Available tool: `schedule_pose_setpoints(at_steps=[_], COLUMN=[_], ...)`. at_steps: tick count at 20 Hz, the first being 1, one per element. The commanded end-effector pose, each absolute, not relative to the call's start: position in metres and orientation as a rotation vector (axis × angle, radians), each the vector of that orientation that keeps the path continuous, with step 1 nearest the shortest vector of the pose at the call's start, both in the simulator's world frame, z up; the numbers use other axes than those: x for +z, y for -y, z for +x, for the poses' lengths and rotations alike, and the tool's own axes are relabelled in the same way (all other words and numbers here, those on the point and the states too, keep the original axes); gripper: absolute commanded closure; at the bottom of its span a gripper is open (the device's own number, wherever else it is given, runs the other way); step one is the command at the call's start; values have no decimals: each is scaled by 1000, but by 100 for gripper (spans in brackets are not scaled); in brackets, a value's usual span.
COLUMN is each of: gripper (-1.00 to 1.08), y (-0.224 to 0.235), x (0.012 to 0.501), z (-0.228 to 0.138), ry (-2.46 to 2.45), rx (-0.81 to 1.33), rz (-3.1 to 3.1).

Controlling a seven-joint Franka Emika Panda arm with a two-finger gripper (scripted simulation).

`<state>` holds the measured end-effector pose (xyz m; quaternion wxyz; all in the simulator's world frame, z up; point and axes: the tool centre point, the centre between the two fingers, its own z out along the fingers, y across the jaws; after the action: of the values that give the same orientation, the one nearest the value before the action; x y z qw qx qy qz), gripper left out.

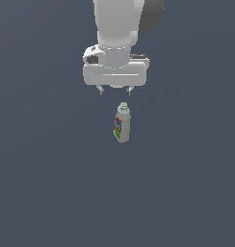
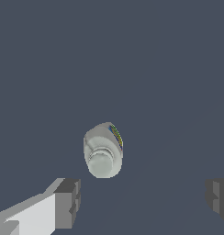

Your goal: Pick up the object and move it to a goal position.

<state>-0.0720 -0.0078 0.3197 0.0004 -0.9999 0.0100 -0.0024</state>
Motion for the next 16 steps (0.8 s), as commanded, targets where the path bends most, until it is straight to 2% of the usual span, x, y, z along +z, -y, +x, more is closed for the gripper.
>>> schedule_pose_setpoints(at_steps=[1,9,16], gripper=[-92,-92,-92], y=[8,41,38], x=[320,316,315], z=[-72,-77,-77], ry=[-31,-118,-87], rx=[-8,26,25], rz=[-3141,-3157,-3157])
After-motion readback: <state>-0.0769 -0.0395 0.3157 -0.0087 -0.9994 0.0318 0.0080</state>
